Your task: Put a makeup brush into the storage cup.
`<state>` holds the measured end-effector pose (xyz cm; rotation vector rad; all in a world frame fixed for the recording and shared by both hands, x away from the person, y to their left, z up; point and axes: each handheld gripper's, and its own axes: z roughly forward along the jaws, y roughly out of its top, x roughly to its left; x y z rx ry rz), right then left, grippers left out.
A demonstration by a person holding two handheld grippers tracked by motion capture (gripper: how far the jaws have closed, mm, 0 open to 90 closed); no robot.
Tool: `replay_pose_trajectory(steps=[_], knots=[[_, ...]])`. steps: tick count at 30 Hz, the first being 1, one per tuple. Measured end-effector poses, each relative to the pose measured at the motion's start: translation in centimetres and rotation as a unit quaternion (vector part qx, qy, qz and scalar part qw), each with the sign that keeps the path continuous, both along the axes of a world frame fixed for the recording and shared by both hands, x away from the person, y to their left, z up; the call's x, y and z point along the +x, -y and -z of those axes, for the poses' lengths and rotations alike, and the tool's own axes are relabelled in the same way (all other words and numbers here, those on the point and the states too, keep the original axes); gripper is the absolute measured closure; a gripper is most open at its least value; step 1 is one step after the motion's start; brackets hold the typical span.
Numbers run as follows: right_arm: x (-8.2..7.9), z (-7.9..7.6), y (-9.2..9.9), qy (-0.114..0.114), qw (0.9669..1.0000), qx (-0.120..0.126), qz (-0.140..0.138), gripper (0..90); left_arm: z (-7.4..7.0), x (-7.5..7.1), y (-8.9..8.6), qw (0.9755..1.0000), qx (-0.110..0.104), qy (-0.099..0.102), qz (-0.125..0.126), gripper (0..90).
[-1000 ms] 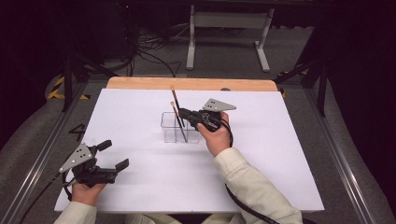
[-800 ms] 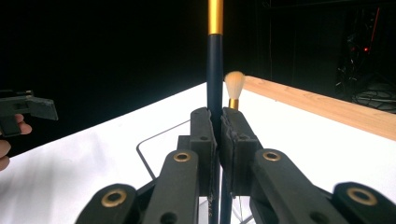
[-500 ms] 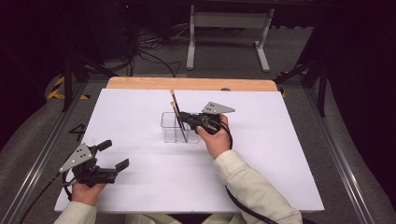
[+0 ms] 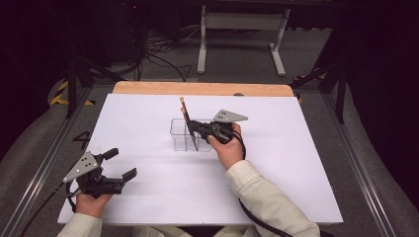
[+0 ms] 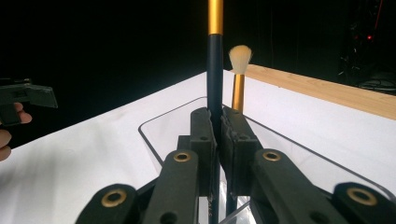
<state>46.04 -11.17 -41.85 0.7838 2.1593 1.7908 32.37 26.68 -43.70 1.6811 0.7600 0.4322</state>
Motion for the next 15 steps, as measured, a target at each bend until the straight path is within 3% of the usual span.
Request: replay_pose_trajectory(steps=[15], knots=[[-0.46,0.24,-0.28,-0.008,0.9999,-0.009,0.002,83.6,-0.01,0.0,0.04,1.0,-0.001,0.0,0.0,0.2]])
